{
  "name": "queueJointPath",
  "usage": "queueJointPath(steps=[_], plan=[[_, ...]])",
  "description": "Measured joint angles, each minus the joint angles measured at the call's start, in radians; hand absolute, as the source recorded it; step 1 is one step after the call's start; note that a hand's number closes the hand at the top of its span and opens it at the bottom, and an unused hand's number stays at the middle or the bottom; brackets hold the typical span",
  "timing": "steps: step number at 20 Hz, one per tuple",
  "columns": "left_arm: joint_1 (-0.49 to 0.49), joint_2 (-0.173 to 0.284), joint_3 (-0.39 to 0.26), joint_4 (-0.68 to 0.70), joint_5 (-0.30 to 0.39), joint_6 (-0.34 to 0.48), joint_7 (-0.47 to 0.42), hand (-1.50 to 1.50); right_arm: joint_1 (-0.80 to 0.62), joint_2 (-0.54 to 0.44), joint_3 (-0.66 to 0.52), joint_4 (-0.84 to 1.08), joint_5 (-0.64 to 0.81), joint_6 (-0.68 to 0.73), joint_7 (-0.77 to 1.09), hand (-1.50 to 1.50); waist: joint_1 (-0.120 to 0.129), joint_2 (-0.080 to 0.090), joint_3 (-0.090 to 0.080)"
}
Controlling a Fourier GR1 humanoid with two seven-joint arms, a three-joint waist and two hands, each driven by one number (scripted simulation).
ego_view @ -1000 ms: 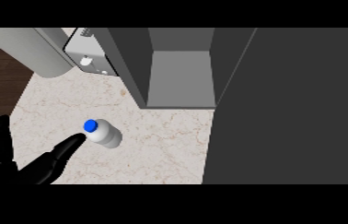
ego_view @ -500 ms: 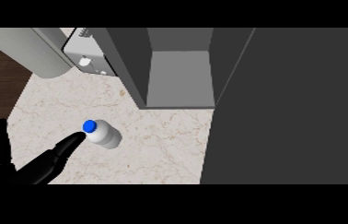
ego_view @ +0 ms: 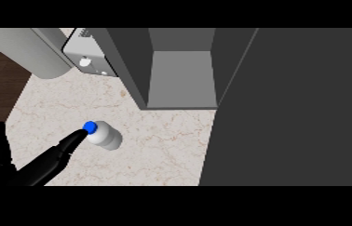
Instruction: Pick up the bottled water, place it into the cabinet and close the cabinet
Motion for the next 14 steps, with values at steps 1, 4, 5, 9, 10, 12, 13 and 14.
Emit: queueJointPath(steps=[1,4,5,9,10,12,13,14], plan=[[-0.013,0.001,0.011,0.005,-0.003,-0.002,0.002,-1.50,-0.003,-0.006,0.003,-0.002,0.002,-0.004,0.001,-1.50,-0.001,0.000,0.000],[0.016,0.001,0.011,0.014,0.030,0.011,-0.046,-1.50,-0.046,-0.005,0.009,-0.001,0.009,-0.026,0.039,-1.50,0.001,0.001,-0.001],[0.027,0.002,0.015,0.025,0.050,0.016,-0.070,-1.50,-0.056,-0.003,0.015,0.001,0.013,-0.035,0.046,-1.50,0.001,0.001,-0.001],[0.048,-0.002,0.036,0.068,0.099,0.033,-0.137,-1.50,-0.085,-0.016,0.022,0.003,0.023,-0.058,0.064,-1.50,-0.001,0.001,-0.001],[0.054,-0.004,0.041,0.085,0.114,0.040,-0.161,-1.50,-0.094,-0.018,0.018,0.002,0.024,-0.064,0.071,-1.50,-0.001,0.001,-0.001],[0.063,-0.013,0.038,0.138,0.148,0.061,-0.224,-1.50,-0.107,-0.021,0.018,0.003,0.026,-0.075,0.077,-1.50,-0.001,0.002,-0.002],[0.059,-0.012,0.051,0.158,0.170,0.063,-0.242,-1.50,-0.103,-0.025,0.033,0.002,0.029,-0.081,0.077,-1.50,-0.002,0.002,-0.002],[0.066,-0.014,0.054,0.183,0.198,0.065,-0.278,-1.50,-0.109,-0.028,0.033,0.003,0.030,-0.086,0.082,-1.50,-0.002,0.002,-0.002]])
